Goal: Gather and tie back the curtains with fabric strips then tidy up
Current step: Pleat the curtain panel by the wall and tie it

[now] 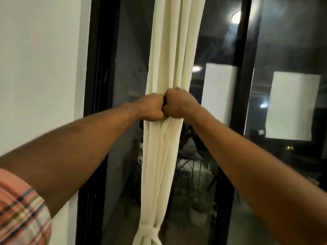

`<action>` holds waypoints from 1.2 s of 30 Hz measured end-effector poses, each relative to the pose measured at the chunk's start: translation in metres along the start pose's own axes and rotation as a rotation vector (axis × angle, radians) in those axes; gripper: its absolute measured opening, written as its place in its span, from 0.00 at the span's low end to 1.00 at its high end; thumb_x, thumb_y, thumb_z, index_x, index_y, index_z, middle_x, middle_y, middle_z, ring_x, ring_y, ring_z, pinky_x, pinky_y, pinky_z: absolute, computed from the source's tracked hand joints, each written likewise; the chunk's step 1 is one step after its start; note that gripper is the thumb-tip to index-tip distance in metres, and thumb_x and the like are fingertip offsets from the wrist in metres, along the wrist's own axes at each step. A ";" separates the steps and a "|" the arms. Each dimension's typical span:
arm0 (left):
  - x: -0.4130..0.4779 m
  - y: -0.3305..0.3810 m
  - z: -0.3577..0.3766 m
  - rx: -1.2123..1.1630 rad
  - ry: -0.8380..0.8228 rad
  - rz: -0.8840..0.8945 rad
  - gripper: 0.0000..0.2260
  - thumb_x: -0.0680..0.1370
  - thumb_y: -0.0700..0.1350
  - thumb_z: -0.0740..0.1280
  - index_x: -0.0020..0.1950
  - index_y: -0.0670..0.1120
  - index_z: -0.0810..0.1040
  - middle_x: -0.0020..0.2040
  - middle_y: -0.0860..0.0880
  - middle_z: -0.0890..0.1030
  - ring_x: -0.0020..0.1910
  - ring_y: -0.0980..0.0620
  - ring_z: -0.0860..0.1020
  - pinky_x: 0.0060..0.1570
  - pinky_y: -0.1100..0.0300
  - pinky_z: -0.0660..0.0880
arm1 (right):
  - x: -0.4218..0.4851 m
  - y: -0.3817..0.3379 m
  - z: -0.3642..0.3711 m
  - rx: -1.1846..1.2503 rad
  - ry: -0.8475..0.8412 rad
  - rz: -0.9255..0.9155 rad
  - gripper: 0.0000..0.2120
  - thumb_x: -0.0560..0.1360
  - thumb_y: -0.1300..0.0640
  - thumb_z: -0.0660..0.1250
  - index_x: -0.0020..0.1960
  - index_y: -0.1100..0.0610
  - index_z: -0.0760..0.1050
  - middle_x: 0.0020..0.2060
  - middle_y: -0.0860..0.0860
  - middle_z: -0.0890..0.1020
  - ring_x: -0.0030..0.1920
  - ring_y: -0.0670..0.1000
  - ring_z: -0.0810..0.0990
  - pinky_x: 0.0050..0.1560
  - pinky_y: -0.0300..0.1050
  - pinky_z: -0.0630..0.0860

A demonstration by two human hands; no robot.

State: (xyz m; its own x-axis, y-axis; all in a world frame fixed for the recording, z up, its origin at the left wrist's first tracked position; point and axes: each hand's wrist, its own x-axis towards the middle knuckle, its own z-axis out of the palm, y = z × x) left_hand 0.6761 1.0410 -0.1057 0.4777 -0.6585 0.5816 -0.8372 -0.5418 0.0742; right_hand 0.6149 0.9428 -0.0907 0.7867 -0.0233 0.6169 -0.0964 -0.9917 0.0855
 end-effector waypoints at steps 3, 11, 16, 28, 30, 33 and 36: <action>-0.036 -0.009 0.059 0.002 -0.157 -0.024 0.06 0.72 0.40 0.68 0.37 0.47 0.73 0.31 0.53 0.73 0.31 0.52 0.73 0.30 0.62 0.69 | -0.040 -0.002 0.060 0.021 -0.118 0.035 0.04 0.72 0.56 0.66 0.43 0.55 0.73 0.38 0.52 0.76 0.40 0.53 0.78 0.43 0.48 0.77; -0.126 -0.021 0.180 -0.009 -0.433 -0.038 0.04 0.70 0.41 0.67 0.41 0.41 0.78 0.38 0.44 0.80 0.35 0.49 0.76 0.35 0.59 0.71 | -0.136 -0.010 0.188 0.125 -0.352 0.058 0.12 0.69 0.55 0.67 0.51 0.57 0.78 0.45 0.55 0.82 0.46 0.57 0.82 0.45 0.49 0.78; -0.177 -0.031 0.247 0.027 -0.530 -0.038 0.10 0.69 0.44 0.67 0.48 0.42 0.81 0.46 0.45 0.83 0.45 0.45 0.81 0.43 0.57 0.77 | -0.190 -0.015 0.250 0.216 -0.484 0.065 0.14 0.69 0.56 0.68 0.54 0.58 0.78 0.50 0.57 0.82 0.49 0.59 0.82 0.47 0.50 0.78; -0.343 -0.018 0.329 0.226 0.062 0.184 0.33 0.72 0.47 0.69 0.75 0.49 0.61 0.75 0.39 0.59 0.74 0.34 0.58 0.69 0.36 0.60 | -0.327 -0.001 0.269 0.356 0.310 -0.044 0.18 0.73 0.58 0.64 0.62 0.58 0.73 0.61 0.61 0.74 0.61 0.57 0.73 0.61 0.49 0.70; -0.380 -0.002 0.339 0.124 0.093 0.094 0.28 0.71 0.46 0.70 0.70 0.48 0.65 0.71 0.40 0.64 0.69 0.35 0.66 0.65 0.37 0.67 | -0.367 -0.002 0.279 0.370 0.299 0.052 0.15 0.73 0.55 0.62 0.58 0.58 0.76 0.54 0.58 0.78 0.55 0.56 0.75 0.56 0.49 0.72; -0.411 0.025 0.345 -0.117 0.124 -0.277 0.23 0.72 0.47 0.69 0.64 0.47 0.67 0.65 0.43 0.68 0.60 0.40 0.75 0.55 0.43 0.78 | -0.411 -0.004 0.301 0.367 -0.012 0.138 0.12 0.72 0.56 0.65 0.55 0.55 0.77 0.49 0.52 0.81 0.49 0.53 0.79 0.55 0.50 0.75; -0.427 0.038 0.356 -0.426 0.190 -0.722 0.30 0.70 0.41 0.74 0.67 0.46 0.63 0.64 0.44 0.69 0.60 0.43 0.73 0.59 0.43 0.75 | -0.432 -0.013 0.320 0.530 -0.301 0.278 0.14 0.74 0.57 0.65 0.59 0.57 0.76 0.53 0.53 0.82 0.52 0.54 0.80 0.57 0.50 0.75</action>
State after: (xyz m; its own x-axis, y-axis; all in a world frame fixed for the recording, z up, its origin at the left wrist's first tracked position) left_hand 0.5346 1.1155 -0.6391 0.9111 -0.1080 0.3978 -0.3918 -0.5271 0.7541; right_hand 0.4717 0.9257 -0.6082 0.9192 -0.2448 0.3085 -0.0680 -0.8702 -0.4880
